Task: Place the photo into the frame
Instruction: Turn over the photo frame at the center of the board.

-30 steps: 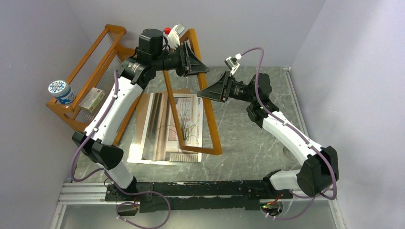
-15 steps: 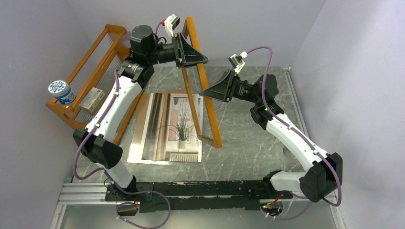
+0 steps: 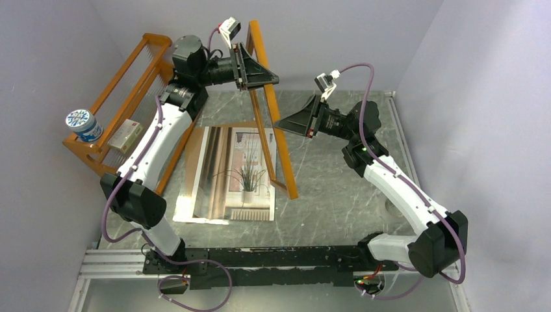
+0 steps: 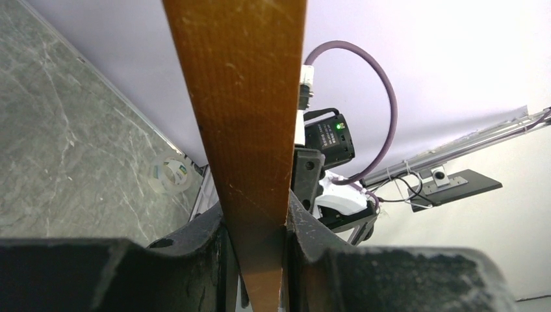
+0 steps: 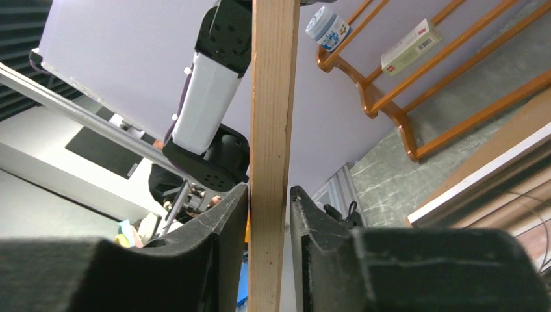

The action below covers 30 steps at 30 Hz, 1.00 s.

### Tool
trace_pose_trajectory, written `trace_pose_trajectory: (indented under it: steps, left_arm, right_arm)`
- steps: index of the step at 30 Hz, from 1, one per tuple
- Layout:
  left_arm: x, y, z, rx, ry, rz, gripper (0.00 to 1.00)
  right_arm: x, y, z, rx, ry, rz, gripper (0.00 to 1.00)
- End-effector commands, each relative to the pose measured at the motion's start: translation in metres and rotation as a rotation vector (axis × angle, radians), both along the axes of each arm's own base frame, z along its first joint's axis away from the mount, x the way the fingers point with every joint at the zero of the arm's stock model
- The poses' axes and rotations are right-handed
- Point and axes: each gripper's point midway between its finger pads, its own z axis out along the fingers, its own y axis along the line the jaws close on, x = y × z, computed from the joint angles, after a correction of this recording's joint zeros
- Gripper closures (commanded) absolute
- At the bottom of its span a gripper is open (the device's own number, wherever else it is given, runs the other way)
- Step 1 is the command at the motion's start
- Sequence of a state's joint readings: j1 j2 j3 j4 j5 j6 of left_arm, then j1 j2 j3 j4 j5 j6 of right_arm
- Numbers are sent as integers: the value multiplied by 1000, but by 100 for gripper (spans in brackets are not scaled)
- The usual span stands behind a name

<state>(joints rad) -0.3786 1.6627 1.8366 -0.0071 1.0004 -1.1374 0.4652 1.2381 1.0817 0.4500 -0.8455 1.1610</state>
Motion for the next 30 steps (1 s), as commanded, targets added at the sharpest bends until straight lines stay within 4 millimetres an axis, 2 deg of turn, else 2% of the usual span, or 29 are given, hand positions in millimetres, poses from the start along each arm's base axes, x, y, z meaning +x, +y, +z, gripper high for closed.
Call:
trace_pose_trajectory:
  steps: [1,3,9,13,16,19,20,22,25,30]
  left_arm:
    - [-12,2,22,-50,-86,-35,91]
    - [-14,1,25,-83,-74,-67,95]
    - [-15,-1,24,-121,-49,-118,97]
    - [-12,-1,20,-95,-52,-85,95]
    - [-9,0,19,-70,-57,-54,89]
    - [-5,0,13,-42,-51,-26,75]
    - [-3,1,10,-30,-45,-7,65]
    - [3,2,1,9,-20,36,36]
    - [8,8,-9,68,-30,104,7]
    - [16,25,-23,158,-51,214,6]
  right_arm:
    - [4,-2,22,53,-64,-20,57]
    - [5,0,20,62,-52,-7,49]
    - [7,5,20,76,-54,25,49]
    - [4,6,24,86,-62,42,56]
    - [2,5,26,91,-63,50,70]
    - [2,4,30,95,-64,41,85]
    - [2,3,31,91,-69,32,88]
    - [5,2,31,75,-69,0,93]
    - [11,-2,34,46,-72,-66,100]
    - [27,-17,34,-30,-53,-215,100]
